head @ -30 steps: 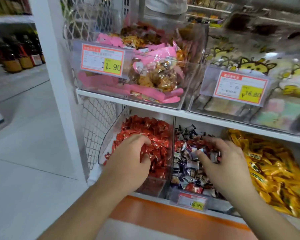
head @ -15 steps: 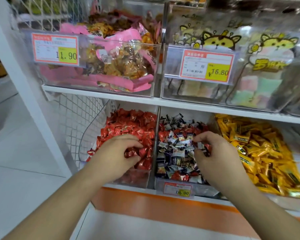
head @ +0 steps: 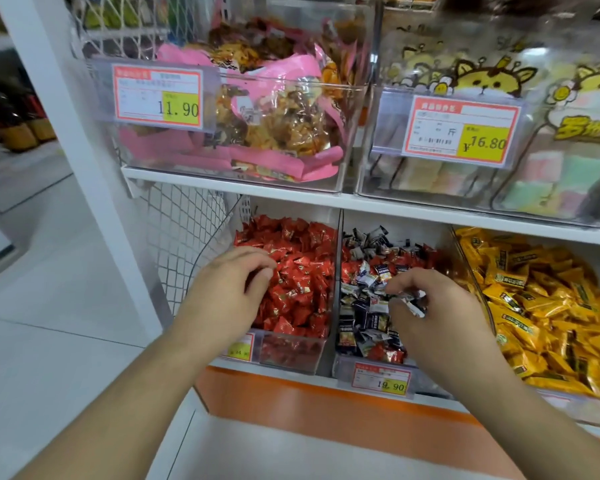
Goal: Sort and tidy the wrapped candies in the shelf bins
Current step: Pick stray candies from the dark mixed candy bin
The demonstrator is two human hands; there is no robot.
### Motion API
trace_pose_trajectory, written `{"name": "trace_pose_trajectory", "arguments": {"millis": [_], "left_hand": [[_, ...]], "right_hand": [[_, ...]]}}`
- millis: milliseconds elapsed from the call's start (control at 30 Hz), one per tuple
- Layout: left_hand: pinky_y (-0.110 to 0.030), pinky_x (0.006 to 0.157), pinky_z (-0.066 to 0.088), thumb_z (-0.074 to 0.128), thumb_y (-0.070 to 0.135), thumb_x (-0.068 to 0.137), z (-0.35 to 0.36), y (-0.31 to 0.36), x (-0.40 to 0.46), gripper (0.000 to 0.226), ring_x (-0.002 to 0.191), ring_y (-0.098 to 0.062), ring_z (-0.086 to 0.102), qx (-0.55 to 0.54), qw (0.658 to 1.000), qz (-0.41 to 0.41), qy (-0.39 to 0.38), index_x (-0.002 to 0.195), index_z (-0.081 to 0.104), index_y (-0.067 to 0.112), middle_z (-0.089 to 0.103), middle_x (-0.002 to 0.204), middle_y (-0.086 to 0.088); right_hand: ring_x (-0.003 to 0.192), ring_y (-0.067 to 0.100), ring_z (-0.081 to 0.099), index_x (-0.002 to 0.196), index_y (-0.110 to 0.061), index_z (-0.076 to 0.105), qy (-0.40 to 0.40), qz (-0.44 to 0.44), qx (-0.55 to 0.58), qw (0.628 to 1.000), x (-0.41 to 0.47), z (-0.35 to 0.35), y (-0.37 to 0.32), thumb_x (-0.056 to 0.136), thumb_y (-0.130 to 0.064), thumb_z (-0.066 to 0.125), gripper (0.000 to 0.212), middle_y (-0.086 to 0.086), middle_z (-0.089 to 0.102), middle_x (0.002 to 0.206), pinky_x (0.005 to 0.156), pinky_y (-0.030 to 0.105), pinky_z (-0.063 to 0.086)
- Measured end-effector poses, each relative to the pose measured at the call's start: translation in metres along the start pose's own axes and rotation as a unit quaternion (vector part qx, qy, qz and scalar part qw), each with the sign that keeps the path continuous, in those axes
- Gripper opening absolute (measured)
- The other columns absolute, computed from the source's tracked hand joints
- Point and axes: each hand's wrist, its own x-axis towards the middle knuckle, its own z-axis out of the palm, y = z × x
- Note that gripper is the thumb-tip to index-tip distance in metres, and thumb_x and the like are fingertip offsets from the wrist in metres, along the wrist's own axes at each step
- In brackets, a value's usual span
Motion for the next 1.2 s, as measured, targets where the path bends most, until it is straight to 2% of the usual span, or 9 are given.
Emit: {"name": "trace_pose_trajectory", "arguments": {"millis": [133,200,267,333,433,600,667,1067,1200], "left_hand": [[-0.040,0.124,0.025,0.062,0.058,0.094,0.008,0.015,0.004,0.049,0.145,-0.002,0.030,-0.006,0.995,0.017,-0.099,0.141,0.051,0.052,0.035,0.153,0.031],[-0.048,0.126,0.013,0.064,0.066,0.089,0.017,0.022,0.011,0.065,0.152,-0.009,0.016,0.035,0.988,-0.006,-0.149,0.148,0.038,0.059,0.019,0.163,0.028],[-0.050,0.126,0.016,0.066,0.064,0.088,0.024,0.022,0.022,0.065,0.151,-0.013,0.020,0.069,0.984,-0.018,-0.166,0.147,0.040,0.059,0.022,0.163,0.024],[-0.041,0.119,0.033,0.071,0.053,0.090,0.029,0.018,0.028,0.054,0.141,-0.013,0.041,0.069,0.986,-0.013,-0.151,0.141,0.054,0.050,0.044,0.151,0.021],[-0.022,0.092,0.043,0.074,0.036,0.092,0.033,0.008,0.032,0.038,0.117,-0.011,0.060,0.058,0.996,-0.014,-0.073,0.129,0.069,0.038,0.063,0.126,0.014],[-0.031,0.089,0.051,0.071,0.029,0.095,0.029,0.004,0.033,0.027,0.107,-0.021,0.066,0.088,0.994,-0.059,0.032,0.122,0.074,0.025,0.070,0.120,0.001],[-0.028,0.081,0.049,0.068,0.026,0.097,0.025,0.003,0.031,0.016,0.100,-0.019,0.067,0.086,0.992,-0.066,0.058,0.111,0.076,0.024,0.071,0.115,0.002],[-0.014,0.104,0.026,0.059,0.027,0.100,0.008,0.074,0.006,0.033,0.119,0.006,0.044,0.009,1.000,0.025,0.015,0.132,0.065,0.032,0.056,0.135,0.022],[-0.017,0.109,0.029,0.061,0.030,0.099,0.022,0.094,0.005,0.034,0.126,0.002,0.047,0.000,0.997,0.063,-0.033,0.132,0.063,0.034,0.053,0.135,0.026]], "right_hand": [[0.084,0.007,0.061,0.096,-0.034,0.065,-0.003,-0.006,0.018,1.000,0.000,0.006,-0.005,0.096,-0.018,0.067,0.016,-0.014,0.063,0.121,0.070,0.020,0.044],[0.064,-0.002,0.053,0.095,-0.034,0.064,-0.006,-0.003,0.022,1.000,0.002,0.010,-0.004,0.096,-0.018,0.067,0.016,-0.015,0.062,0.120,0.062,0.015,0.040],[0.068,-0.002,0.051,0.095,-0.033,0.066,-0.005,-0.004,0.020,1.000,0.003,0.012,-0.001,0.096,-0.017,0.067,0.016,-0.016,0.063,0.116,0.063,0.010,0.038],[0.083,0.004,0.059,0.095,-0.032,0.067,-0.003,0.001,0.016,1.000,0.005,0.013,0.003,0.095,-0.016,0.067,0.016,-0.019,0.063,0.110,0.069,0.007,0.038],[0.080,-0.001,0.060,0.095,-0.032,0.068,-0.008,0.015,0.013,1.000,0.008,0.013,0.006,0.094,-0.015,0.067,0.017,-0.026,0.060,0.103,0.066,0.008,0.041],[0.049,0.009,0.061,0.096,-0.033,0.067,-0.017,0.040,0.040,0.998,0.017,0.008,0.012,0.096,-0.015,0.064,0.018,-0.015,0.065,0.108,0.043,0.016,0.046],[0.053,0.013,0.063,0.095,-0.035,0.067,-0.010,0.042,0.035,0.998,0.018,0.003,0.014,0.095,-0.016,0.064,0.019,-0.016,0.065,0.107,0.041,0.019,0.048],[0.073,0.006,0.062,0.100,-0.031,0.064,0.019,0.036,0.024,0.999,0.016,-0.030,0.036,0.095,-0.011,0.064,0.020,-0.014,0.065,0.092,0.051,0.014,0.047],[0.113,-0.001,0.048,0.126,-0.037,0.068,-0.124,-0.088,-0.066,0.986,0.017,-0.023,0.034,0.092,-0.033,0.075,0.034,-0.020,0.060,0.127,0.097,0.018,0.037]]}}
